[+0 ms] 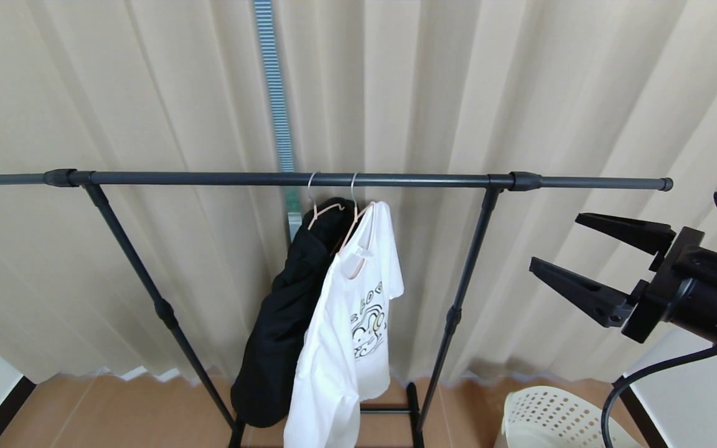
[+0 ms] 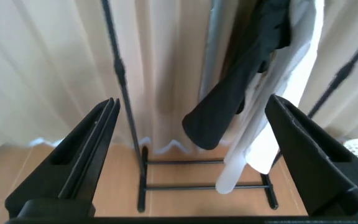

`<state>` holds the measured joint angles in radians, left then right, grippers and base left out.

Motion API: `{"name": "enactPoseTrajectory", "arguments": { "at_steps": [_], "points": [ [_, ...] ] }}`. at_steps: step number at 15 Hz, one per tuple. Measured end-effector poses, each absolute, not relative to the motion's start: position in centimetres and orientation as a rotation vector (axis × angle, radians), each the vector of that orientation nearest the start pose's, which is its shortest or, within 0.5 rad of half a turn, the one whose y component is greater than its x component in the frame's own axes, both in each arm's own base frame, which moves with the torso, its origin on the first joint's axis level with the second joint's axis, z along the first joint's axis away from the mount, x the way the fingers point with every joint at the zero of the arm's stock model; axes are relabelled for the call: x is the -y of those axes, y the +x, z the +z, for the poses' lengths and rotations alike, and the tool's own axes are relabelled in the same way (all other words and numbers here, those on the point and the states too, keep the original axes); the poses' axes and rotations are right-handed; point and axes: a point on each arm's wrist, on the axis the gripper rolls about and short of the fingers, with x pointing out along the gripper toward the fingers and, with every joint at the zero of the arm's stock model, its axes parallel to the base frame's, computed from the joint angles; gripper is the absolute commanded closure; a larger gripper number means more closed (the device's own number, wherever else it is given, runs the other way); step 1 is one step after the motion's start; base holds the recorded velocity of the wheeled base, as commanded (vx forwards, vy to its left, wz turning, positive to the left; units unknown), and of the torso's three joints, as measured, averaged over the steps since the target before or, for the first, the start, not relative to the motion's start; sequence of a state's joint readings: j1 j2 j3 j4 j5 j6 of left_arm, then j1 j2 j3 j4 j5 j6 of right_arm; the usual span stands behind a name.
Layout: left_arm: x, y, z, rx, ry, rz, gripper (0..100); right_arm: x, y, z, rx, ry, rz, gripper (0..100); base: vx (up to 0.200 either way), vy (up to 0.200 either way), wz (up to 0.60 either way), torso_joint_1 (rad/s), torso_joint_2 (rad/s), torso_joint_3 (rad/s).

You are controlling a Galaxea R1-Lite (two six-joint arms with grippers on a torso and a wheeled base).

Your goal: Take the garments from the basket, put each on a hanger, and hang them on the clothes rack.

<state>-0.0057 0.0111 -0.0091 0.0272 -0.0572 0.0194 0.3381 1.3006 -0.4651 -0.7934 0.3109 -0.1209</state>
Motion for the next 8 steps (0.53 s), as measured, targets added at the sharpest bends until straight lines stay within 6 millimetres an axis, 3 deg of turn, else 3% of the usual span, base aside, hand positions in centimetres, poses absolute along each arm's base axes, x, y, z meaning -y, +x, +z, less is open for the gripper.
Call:
{"name": "enactPoseTrajectory", "arguments": {
  "at_steps": [4, 8],
  "points": [
    [0.1, -2.4, 7.5, -0.016, 0.012, -0.062, 0, -5.5, 15.1, 20.6, 0.031, -0.114, 0.53, 0, 0.0, 0.0, 0.0, 0.0, 0.0, 0.0],
    [0.1, -2.4, 7.5, -0.014, 0.012, -0.061, 0, -4.0, 11.7, 18.3, 0.009, -0.116, 0.44, 0, 0.0, 0.0, 0.0, 0.0, 0.0, 0.0]
  ]
}}
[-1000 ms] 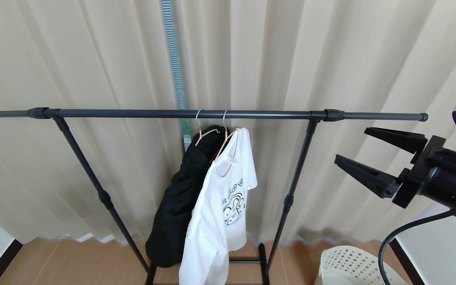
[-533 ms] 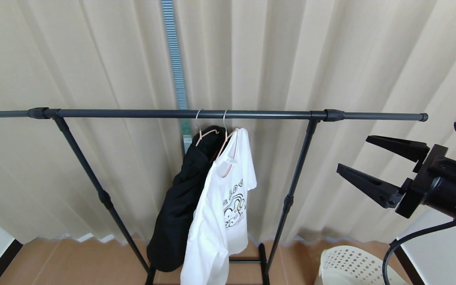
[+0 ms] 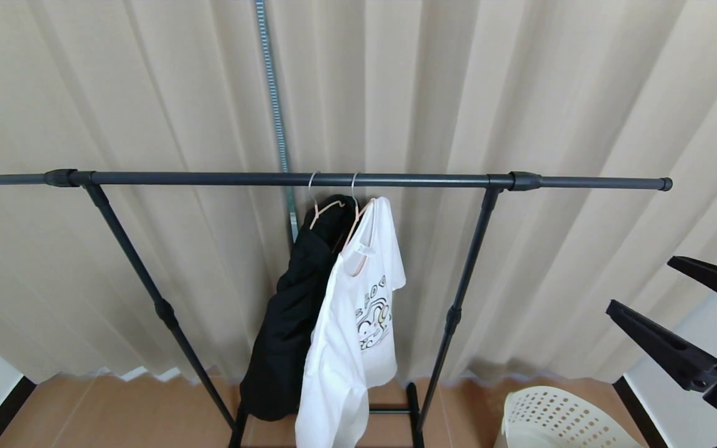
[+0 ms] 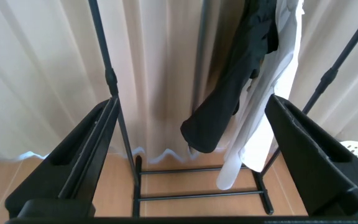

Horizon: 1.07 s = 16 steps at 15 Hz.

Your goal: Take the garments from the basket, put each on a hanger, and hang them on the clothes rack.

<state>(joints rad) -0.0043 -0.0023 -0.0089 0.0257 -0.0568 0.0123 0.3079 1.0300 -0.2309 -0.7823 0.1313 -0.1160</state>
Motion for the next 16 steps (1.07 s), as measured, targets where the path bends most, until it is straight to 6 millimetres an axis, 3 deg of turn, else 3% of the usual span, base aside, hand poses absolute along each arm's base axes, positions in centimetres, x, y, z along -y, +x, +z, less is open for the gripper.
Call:
{"name": "enactPoseTrajectory", "arguments": {
  "at_steps": [16],
  "points": [
    [0.1, -2.4, 7.5, -0.014, 0.012, -0.061, 0, -0.3, 0.7, 13.3, -0.071, -0.1, 0.332, 0, 0.0, 0.0, 0.0, 0.0, 0.0, 0.0]
  ]
}}
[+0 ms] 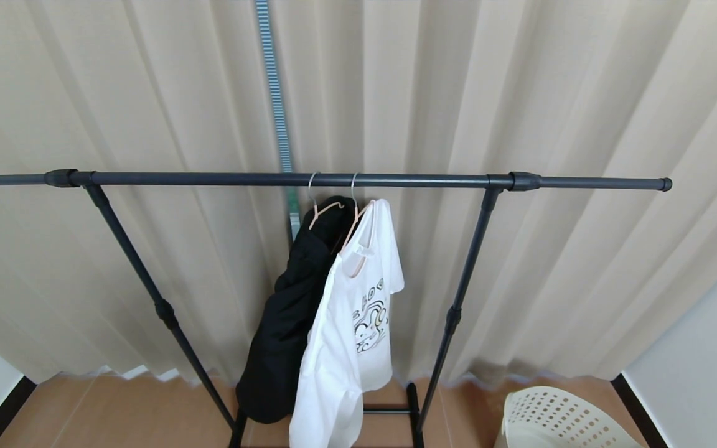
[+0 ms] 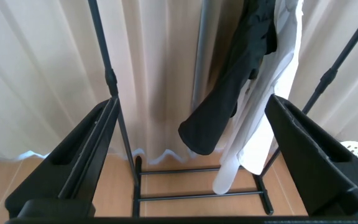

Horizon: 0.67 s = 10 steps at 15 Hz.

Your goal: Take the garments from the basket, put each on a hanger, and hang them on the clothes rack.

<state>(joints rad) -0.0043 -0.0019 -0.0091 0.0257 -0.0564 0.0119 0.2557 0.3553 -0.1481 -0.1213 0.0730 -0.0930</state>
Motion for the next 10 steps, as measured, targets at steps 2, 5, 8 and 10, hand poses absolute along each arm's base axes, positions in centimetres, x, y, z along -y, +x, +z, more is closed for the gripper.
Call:
{"name": "enactPoseTrajectory", "arguments": {
  "at_steps": [2, 5, 8, 10],
  "points": [
    [0.1, -2.4, 7.5, -0.014, 0.012, -0.062, 0, 0.0, -0.3, 12.8, -0.056, -0.1, 0.297, 0, 0.0, 0.0, 0.0, 0.0, 0.0, 0.0],
    [0.1, -2.4, 7.5, -0.014, 0.012, -0.061, 0, 0.4, -1.2, 12.2, -0.013, -0.096, 0.225, 0, 0.0, 0.0, 0.0, 0.0, 0.0, 0.0],
    [0.1, -2.4, 7.5, -0.014, 0.012, -0.061, 0, 0.6, -2.0, 11.2, -0.013, -0.094, 0.164, 0, 0.0, 0.0, 0.0, 0.0, 0.0, 0.0],
    [0.1, -2.4, 7.5, -0.014, 0.012, -0.061, 0, 0.7, -2.1, 10.6, -0.018, -0.095, 0.055, 0, 0.0, 0.0, 0.0, 0.0, 0.0, 0.0]
  ]
}}
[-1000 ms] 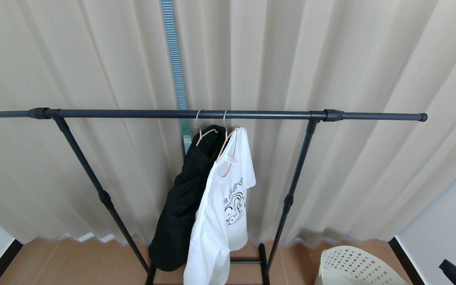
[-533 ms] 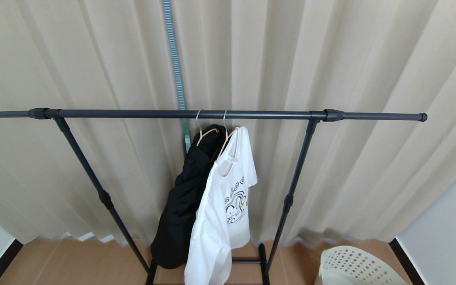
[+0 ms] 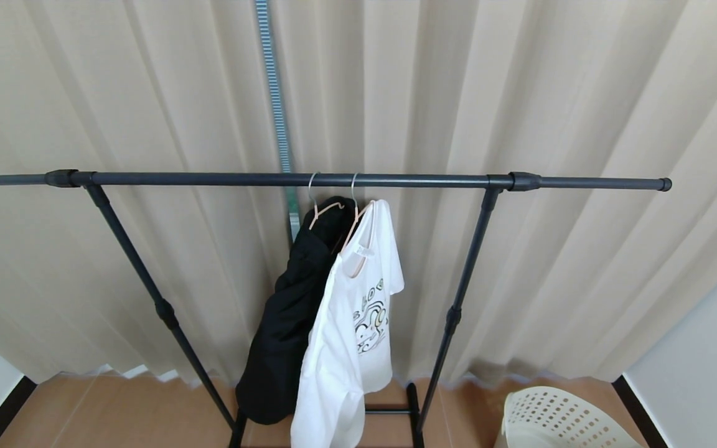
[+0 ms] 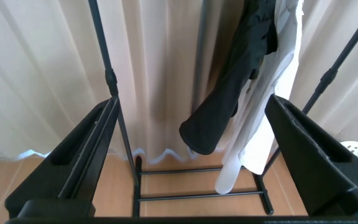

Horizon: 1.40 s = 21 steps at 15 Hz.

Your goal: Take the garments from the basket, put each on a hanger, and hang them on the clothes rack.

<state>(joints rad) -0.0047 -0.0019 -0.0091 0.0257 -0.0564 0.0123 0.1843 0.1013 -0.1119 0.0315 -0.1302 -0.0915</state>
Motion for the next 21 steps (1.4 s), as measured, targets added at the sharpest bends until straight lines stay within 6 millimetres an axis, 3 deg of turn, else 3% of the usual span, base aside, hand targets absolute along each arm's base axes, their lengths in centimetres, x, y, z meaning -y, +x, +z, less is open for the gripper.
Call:
{"name": "enactPoseTrajectory", "arguments": {
  "at_steps": [3, 7, 11, 21],
  "points": [
    [0.1, -2.4, 7.5, -0.014, 0.012, -0.061, 0, 0.8, -1.9, 8.8, -0.074, -0.117, -0.121, 0, 0.0, 0.0, 0.0, 0.0, 0.0, 0.0],
    [0.1, -2.4, 7.5, -0.014, 0.012, -0.062, 0, 0.5, -2.1, 8.2, -0.084, -0.112, -0.241, 0, 0.0, 0.0, 0.0, 0.0, 0.0, 0.0],
    [0.1, -2.4, 7.5, -0.014, 0.013, -0.061, 0, -0.2, -2.6, 7.7, -0.083, -0.021, 0.082, 0, 0.0, 0.0, 0.0, 0.0, 0.0, 0.0],
    [0.1, -2.4, 7.5, -0.015, 0.012, -0.061, 0, 0.0, -2.7, 7.8, -0.069, 0.025, 0.029, 0, 0.0, 0.0, 0.0, 0.0, 0.0, 0.0]
  ]
}}
